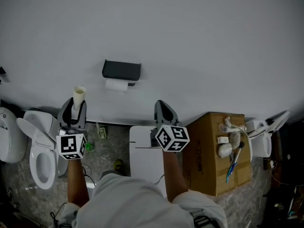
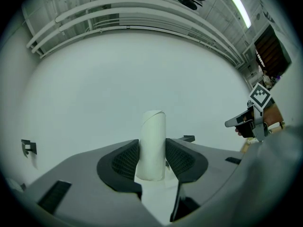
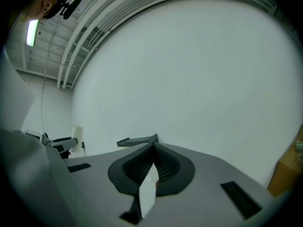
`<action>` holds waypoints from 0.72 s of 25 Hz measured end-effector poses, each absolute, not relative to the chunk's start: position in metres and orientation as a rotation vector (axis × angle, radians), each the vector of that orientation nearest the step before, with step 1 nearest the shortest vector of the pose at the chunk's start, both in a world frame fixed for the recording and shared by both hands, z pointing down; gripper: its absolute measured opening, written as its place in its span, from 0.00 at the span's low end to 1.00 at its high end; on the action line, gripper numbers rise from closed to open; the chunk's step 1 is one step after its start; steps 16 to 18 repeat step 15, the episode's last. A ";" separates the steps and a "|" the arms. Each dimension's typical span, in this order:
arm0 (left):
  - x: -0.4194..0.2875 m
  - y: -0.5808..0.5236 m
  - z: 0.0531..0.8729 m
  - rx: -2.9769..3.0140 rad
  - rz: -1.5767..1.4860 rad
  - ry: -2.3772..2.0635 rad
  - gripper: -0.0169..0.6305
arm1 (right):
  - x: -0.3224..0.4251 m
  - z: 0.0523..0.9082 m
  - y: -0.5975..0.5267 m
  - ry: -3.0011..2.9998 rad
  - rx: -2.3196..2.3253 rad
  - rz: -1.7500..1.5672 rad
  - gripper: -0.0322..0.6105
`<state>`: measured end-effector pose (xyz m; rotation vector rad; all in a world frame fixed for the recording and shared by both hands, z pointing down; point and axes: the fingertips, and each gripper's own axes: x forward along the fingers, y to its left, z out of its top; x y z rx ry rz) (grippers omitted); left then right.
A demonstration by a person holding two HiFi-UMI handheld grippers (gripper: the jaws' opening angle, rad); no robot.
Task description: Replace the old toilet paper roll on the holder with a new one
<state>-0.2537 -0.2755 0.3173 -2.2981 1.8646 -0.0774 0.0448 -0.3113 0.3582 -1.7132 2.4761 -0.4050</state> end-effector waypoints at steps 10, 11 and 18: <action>-0.257 -0.271 0.317 -2.305 -0.038 1.877 0.33 | 0.044 0.358 -0.307 2.458 -1.722 -0.397 0.06; -0.258 -0.270 0.316 -2.305 -0.037 1.879 0.33 | 0.045 0.358 -0.306 2.451 -1.723 -0.399 0.06; -0.260 -0.264 0.316 -2.305 -0.034 1.887 0.33 | 0.050 0.355 -0.301 2.424 -1.722 -0.406 0.06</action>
